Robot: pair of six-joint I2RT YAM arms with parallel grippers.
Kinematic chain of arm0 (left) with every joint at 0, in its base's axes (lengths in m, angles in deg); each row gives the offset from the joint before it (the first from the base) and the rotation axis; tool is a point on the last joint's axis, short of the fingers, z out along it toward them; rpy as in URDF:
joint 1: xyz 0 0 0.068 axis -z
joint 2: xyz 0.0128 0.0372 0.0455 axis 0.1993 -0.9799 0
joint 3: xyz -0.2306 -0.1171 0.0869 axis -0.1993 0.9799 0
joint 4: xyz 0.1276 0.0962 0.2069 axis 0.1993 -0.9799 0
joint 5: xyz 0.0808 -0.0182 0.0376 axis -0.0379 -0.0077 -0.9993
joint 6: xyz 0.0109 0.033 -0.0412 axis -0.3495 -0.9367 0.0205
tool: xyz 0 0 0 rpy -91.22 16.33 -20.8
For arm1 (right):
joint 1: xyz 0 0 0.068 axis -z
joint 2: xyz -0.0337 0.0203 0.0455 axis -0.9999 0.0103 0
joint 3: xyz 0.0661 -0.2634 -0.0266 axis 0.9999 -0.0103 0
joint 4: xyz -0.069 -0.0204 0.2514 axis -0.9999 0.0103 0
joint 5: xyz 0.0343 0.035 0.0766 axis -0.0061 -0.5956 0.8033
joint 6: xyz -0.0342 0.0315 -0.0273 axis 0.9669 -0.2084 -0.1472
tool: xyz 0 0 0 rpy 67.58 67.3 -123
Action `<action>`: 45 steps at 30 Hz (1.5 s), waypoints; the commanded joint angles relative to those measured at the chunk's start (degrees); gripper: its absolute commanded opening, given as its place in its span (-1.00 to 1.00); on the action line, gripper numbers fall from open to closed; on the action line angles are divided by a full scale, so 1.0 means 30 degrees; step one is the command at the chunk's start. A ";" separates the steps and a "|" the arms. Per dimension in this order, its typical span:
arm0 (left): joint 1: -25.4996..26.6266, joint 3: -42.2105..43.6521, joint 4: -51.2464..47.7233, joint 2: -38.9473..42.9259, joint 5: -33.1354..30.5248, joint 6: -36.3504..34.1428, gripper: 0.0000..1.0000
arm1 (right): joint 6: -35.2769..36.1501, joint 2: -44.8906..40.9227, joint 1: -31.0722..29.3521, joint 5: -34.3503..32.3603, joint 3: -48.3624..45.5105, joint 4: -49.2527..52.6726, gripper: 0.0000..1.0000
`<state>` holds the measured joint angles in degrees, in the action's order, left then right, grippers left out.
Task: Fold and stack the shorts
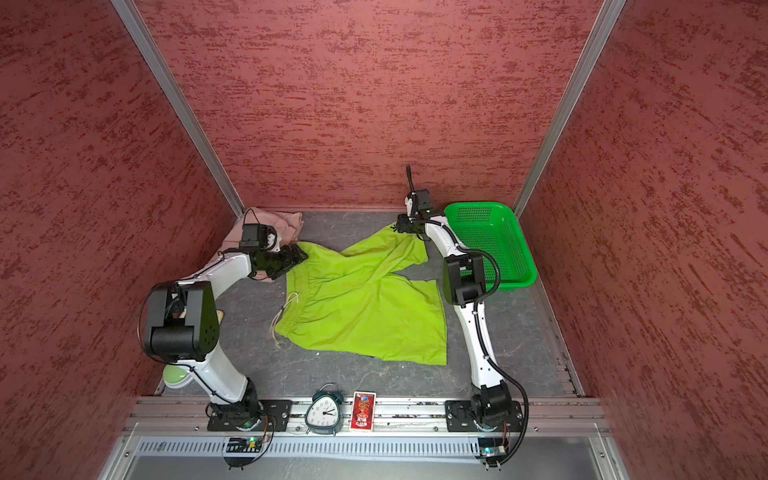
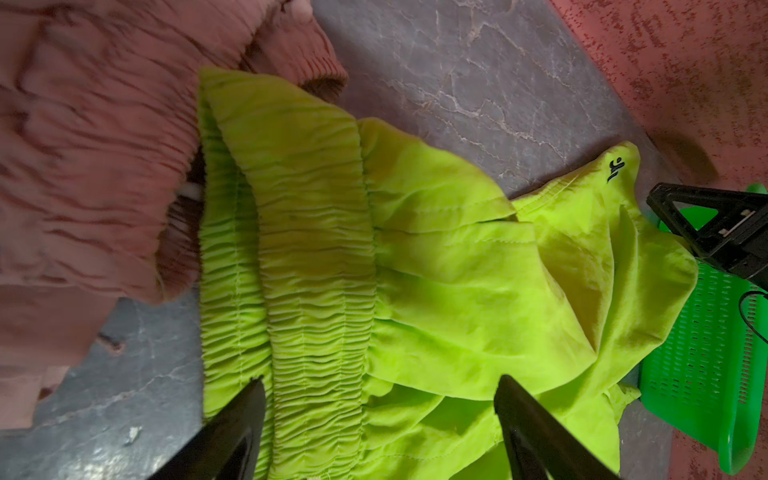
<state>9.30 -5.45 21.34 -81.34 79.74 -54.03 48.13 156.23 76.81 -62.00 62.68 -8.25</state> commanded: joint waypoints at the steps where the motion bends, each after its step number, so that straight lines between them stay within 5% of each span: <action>1: 0.0055 -0.0545 0.0246 -0.0368 -0.0207 -0.0477 0.72 | 0.0171 0.0644 -0.0081 0.0445 -0.0040 -0.0796 0.00; 4: 0.0070 -0.0523 0.0384 -0.0540 -0.0211 -0.0522 0.59 | 0.0145 0.0765 -0.0094 0.0518 0.0054 -0.1017 -0.43; 6: 0.0068 -0.0556 0.0568 -0.0718 -0.0070 -0.0579 0.32 | 0.0088 0.0768 -0.0079 0.0619 0.0212 -0.1118 -0.76; 8: 0.0080 -0.0652 0.0563 -0.0849 0.0040 -0.0660 -0.16 | 0.0024 0.0716 -0.0099 0.0645 0.0781 -0.0782 -1.00; 10: 0.0065 -0.0825 0.0452 -0.0906 0.0003 -0.0804 -0.66 | 0.0050 0.0268 -0.0081 0.0287 0.1368 -0.0448 -1.00; 13: 0.0057 -0.1062 0.0028 -0.0718 -0.0166 -0.1036 -1.00 | 0.0348 -0.1100 -0.0085 -0.0990 0.1249 -0.0447 -1.00; 19: -0.0173 -0.1199 -0.0919 0.0338 -0.0904 -0.1349 -1.00 | 0.1201 -0.3908 0.0053 -0.3389 -0.0006 -0.0727 -1.00; 25: -0.0513 -0.0927 -0.1005 0.0960 -0.0690 -0.1285 -1.00 | 0.1006 -0.5521 0.0644 -0.2137 -0.1594 -0.0430 -1.00; 26: -0.0532 -0.0835 -0.0894 0.1020 -0.0593 -0.1284 -0.99 | 0.1212 -0.5413 0.0719 -0.1730 -0.1542 -0.0044 -0.91; 27: -0.0529 -0.0747 -0.0810 0.1029 -0.0514 -0.1229 -0.71 | 0.1579 -0.5018 0.0768 -0.1413 -0.1106 0.0858 -0.53; 29: -0.0535 -0.0644 -0.0628 0.1000 -0.0193 -0.1225 -0.48 | 0.2172 -0.3849 0.0772 -0.1214 0.0514 0.3031 0.30; 30: -0.0502 -0.0606 -0.0572 0.0983 -0.0051 -0.1189 -0.23 | 0.2530 -0.3167 0.0743 -0.1006 0.1331 0.4123 0.43; 33: -0.0517 -0.0439 -0.0467 0.0969 0.0165 -0.1109 0.04 | 0.2643 -0.1960 0.0688 -0.0927 0.2216 0.5705 0.56; 45: -0.0381 0.0135 -0.0022 0.0766 0.0410 -0.0862 0.41 | 0.2918 -0.0181 0.0420 -0.1415 0.2020 0.4115 0.66</action>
<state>7.97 -5.73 19.68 -79.66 80.31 -56.63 55.21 155.60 78.23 -66.85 68.21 6.73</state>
